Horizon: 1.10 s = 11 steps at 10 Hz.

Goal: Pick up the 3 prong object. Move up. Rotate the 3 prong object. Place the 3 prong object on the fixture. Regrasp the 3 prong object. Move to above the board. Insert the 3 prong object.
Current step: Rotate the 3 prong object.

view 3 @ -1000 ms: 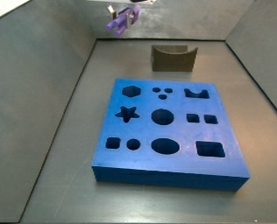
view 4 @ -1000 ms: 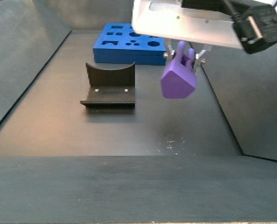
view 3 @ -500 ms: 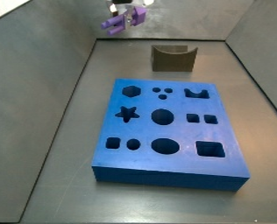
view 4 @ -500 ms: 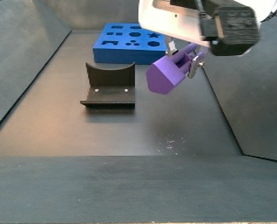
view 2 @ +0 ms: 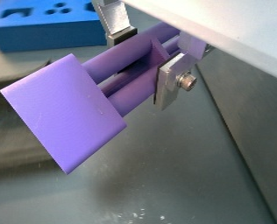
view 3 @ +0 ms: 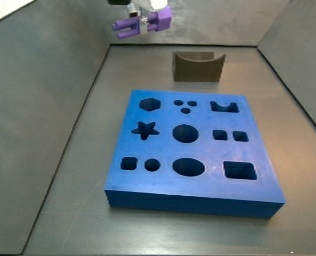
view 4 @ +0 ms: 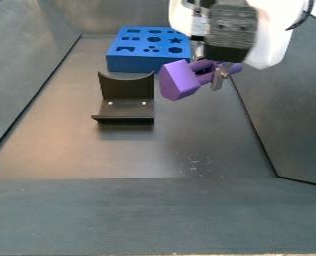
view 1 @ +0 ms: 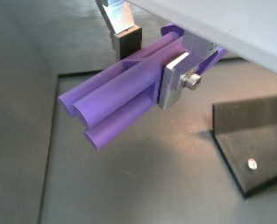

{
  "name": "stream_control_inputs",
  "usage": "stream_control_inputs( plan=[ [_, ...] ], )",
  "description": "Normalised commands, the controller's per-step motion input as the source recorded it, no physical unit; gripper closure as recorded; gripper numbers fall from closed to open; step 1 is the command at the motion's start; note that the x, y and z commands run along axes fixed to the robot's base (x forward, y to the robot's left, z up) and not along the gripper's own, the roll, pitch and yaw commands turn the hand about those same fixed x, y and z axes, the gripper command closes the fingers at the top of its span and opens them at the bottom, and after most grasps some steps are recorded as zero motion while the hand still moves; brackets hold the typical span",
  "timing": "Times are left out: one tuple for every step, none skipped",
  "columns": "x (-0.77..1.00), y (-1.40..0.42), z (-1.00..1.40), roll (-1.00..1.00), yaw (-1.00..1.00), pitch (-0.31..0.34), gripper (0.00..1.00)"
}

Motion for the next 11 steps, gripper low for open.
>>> stream_control_inputs(
  plan=[
    [0.03, 0.02, -0.04, 0.0, -1.0, -0.005, 1.0],
    [0.03, 0.02, -0.04, 0.0, -1.0, -0.006, 1.0],
    [0.03, 0.02, -0.04, 0.0, -1.0, -0.006, 1.0],
    [0.03, 0.02, -0.04, 0.0, -1.0, -0.006, 1.0],
    [0.03, 0.02, -0.04, 0.0, -1.0, -0.006, 1.0],
    [0.03, 0.02, -0.04, 0.0, -1.0, -0.006, 1.0],
    [0.03, 0.02, -0.04, 0.0, -1.0, -0.006, 1.0],
    [0.03, 0.02, -0.04, 0.0, -1.0, -0.007, 1.0],
    [0.03, 0.02, -0.04, 0.0, -1.0, -0.007, 1.0],
    [0.03, 0.02, -0.04, 0.0, -1.0, -0.007, 1.0],
    [0.03, 0.02, -0.04, 0.0, -1.0, -0.008, 1.0]
  ],
)
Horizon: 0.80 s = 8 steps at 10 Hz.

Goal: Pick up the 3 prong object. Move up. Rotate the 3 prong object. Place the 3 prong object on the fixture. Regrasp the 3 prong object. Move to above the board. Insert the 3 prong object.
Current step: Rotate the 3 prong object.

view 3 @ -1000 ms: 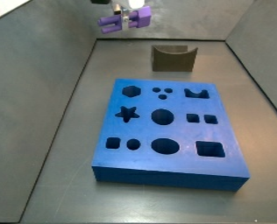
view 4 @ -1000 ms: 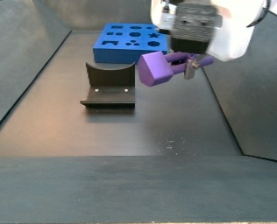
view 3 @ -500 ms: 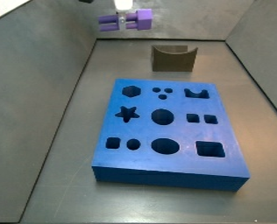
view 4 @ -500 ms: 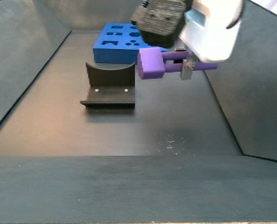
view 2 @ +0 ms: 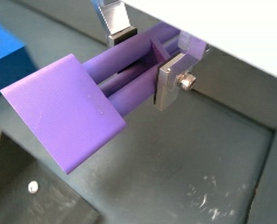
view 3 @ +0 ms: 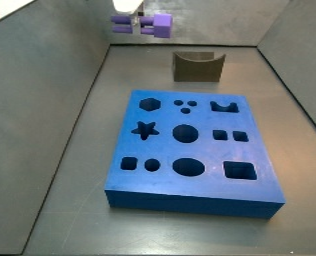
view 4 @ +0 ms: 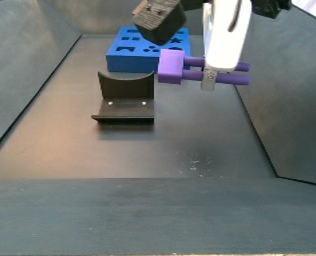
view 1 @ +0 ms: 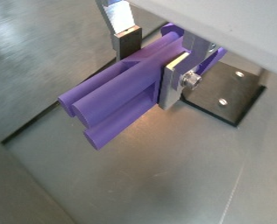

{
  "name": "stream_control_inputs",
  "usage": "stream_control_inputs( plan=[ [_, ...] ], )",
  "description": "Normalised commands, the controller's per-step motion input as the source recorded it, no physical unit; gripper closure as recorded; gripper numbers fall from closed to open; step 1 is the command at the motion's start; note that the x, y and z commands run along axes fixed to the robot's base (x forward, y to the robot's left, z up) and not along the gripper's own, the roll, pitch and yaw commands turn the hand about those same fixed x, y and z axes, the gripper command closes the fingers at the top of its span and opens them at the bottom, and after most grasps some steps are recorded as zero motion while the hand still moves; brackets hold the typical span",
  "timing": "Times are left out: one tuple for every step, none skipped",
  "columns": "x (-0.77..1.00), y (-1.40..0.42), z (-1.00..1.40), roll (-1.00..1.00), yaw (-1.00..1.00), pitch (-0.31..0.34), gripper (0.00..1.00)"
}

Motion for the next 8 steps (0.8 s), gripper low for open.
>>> stream_control_inputs(
  plan=[
    [0.03, 0.02, -0.04, 0.0, -1.0, -0.008, 1.0],
    [0.03, 0.02, -0.04, 0.0, -1.0, -0.008, 1.0],
    [0.03, 0.02, -0.04, 0.0, -1.0, -0.009, 1.0],
    [0.03, 0.02, -0.04, 0.0, -1.0, -0.009, 1.0],
    [0.03, 0.02, -0.04, 0.0, -1.0, -0.01, 1.0],
    [0.03, 0.02, -0.04, 0.0, -1.0, -0.01, 1.0],
    [0.03, 0.02, -0.04, 0.0, -1.0, -0.011, 1.0],
    [0.03, 0.02, -0.04, 0.0, -1.0, -0.012, 1.0]
  ],
)
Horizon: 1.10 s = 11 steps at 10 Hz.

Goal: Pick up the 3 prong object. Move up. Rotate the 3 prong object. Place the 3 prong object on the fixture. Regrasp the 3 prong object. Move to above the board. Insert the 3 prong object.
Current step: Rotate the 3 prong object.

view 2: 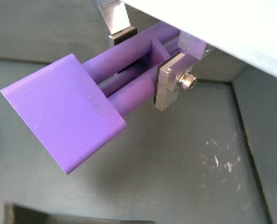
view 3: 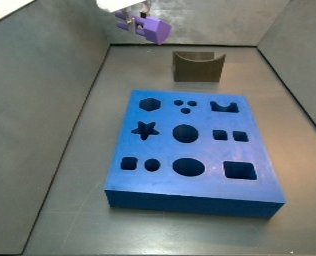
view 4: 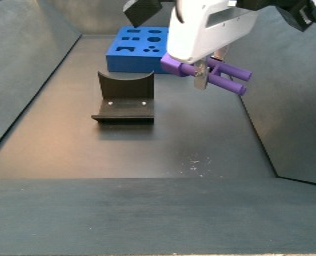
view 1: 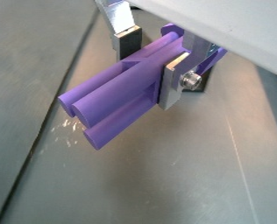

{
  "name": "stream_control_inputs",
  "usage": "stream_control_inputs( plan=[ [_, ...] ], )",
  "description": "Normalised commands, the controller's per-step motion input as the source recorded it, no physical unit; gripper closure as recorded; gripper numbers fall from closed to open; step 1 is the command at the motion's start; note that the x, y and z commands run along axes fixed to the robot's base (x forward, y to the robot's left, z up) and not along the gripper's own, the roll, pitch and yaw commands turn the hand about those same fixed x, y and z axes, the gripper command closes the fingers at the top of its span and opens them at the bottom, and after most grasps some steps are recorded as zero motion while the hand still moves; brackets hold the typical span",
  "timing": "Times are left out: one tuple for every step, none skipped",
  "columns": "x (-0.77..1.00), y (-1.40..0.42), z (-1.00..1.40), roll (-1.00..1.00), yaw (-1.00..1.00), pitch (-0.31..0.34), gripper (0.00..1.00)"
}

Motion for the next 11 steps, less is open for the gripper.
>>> stream_control_inputs(
  plan=[
    [0.03, 0.02, -0.04, 0.0, -1.0, -0.012, 1.0],
    [0.03, 0.02, -0.04, 0.0, -1.0, -0.013, 1.0],
    [0.03, 0.02, -0.04, 0.0, -1.0, -0.014, 1.0],
    [0.03, 0.02, -0.04, 0.0, -1.0, -0.015, 1.0],
    [0.03, 0.02, -0.04, 0.0, -1.0, -0.017, 1.0],
    [0.03, 0.02, -0.04, 0.0, -1.0, -0.019, 1.0],
    [0.03, 0.02, -0.04, 0.0, -1.0, -0.021, 1.0],
    [0.03, 0.02, -0.04, 0.0, -1.0, -0.026, 1.0],
    [0.02, 0.02, -0.05, 0.0, -1.0, -0.028, 1.0],
    [0.02, 0.02, -0.05, 0.0, -0.97, -0.036, 1.0],
    [0.02, 0.02, -0.05, 0.0, -0.74, -0.034, 1.0]
  ],
)
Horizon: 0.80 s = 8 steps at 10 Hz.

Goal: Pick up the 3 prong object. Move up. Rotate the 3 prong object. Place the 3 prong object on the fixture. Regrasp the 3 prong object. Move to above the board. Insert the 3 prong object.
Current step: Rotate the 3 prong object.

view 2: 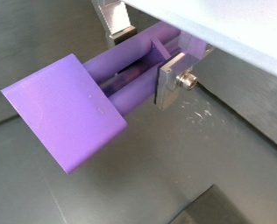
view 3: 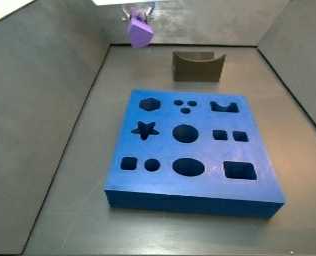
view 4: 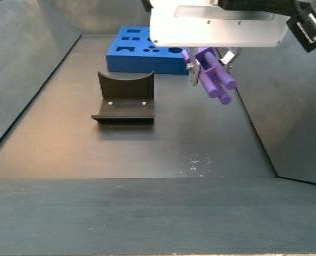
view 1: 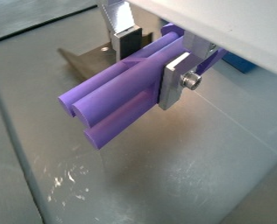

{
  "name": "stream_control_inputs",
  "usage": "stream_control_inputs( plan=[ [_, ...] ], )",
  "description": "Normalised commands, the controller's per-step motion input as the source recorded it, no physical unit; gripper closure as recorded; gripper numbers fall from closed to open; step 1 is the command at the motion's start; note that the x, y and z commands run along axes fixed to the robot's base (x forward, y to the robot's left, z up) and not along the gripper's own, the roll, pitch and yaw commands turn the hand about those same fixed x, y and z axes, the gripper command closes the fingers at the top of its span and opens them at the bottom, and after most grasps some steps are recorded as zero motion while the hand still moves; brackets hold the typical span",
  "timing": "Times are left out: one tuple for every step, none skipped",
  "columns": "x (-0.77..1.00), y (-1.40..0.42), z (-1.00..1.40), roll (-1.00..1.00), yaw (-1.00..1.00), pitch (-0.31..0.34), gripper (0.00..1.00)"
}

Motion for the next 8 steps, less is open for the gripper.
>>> stream_control_inputs(
  plan=[
    [0.02, 0.02, -0.05, 0.0, -0.45, -0.032, 1.0],
    [0.02, 0.02, -0.05, 0.0, -0.34, -0.031, 1.0],
    [0.0, 0.0, -1.0, 0.0, 0.0, 0.0, 1.0],
    [0.01, 0.0, -1.0, 0.0, 0.03, -0.008, 1.0],
    [0.02, 0.0, -1.0, -0.01, 0.03, -0.021, 1.0],
    [0.02, 0.0, -1.0, -0.03, 0.03, -0.027, 1.0],
    [0.03, 0.0, -1.0, -0.05, 0.02, -0.033, 1.0],
    [0.04, 0.0, -1.0, -0.06, 0.02, -0.035, 1.0]
  ],
)
